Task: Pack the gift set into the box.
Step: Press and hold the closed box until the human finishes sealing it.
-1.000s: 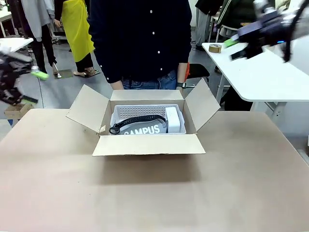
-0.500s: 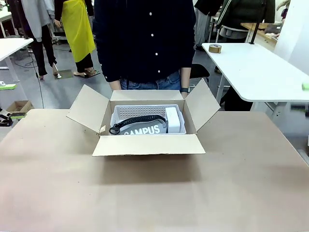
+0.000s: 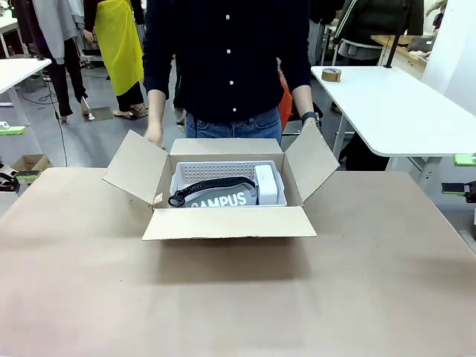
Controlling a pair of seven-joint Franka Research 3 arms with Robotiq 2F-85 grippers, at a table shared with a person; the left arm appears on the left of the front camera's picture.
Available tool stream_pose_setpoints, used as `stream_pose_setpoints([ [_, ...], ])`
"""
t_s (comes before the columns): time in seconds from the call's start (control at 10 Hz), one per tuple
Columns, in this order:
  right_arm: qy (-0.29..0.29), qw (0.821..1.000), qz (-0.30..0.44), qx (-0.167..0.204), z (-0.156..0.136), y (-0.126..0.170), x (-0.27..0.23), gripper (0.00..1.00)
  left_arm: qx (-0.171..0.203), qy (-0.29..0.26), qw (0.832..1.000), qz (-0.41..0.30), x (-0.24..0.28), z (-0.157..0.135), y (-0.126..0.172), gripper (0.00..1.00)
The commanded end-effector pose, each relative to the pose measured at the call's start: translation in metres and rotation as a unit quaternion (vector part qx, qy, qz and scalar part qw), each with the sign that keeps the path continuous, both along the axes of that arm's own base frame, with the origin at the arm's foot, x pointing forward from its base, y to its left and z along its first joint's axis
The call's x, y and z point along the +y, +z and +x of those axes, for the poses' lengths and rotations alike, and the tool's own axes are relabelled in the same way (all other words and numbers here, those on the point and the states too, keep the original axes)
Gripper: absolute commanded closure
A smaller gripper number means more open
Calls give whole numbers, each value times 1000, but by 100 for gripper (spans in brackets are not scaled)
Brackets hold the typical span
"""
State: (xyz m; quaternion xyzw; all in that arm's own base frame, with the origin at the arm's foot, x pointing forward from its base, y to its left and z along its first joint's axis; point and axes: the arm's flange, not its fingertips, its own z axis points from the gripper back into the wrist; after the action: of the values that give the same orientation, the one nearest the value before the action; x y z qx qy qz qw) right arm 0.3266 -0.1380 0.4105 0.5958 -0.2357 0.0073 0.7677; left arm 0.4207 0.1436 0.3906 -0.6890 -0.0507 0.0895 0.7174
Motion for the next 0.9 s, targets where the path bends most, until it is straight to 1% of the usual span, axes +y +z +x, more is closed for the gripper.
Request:
stream_pose_setpoints([
  [0.0, 6, 1000, 7, 1, 1, 6, -1, 0, -7, 0, 1000, 4, -2, -6, -4, 0],
  [0.8, 6, 1000, 7, 1, 1, 6, -1, 0, -7, 0, 1000, 4, -2, -6, -4, 0],
])
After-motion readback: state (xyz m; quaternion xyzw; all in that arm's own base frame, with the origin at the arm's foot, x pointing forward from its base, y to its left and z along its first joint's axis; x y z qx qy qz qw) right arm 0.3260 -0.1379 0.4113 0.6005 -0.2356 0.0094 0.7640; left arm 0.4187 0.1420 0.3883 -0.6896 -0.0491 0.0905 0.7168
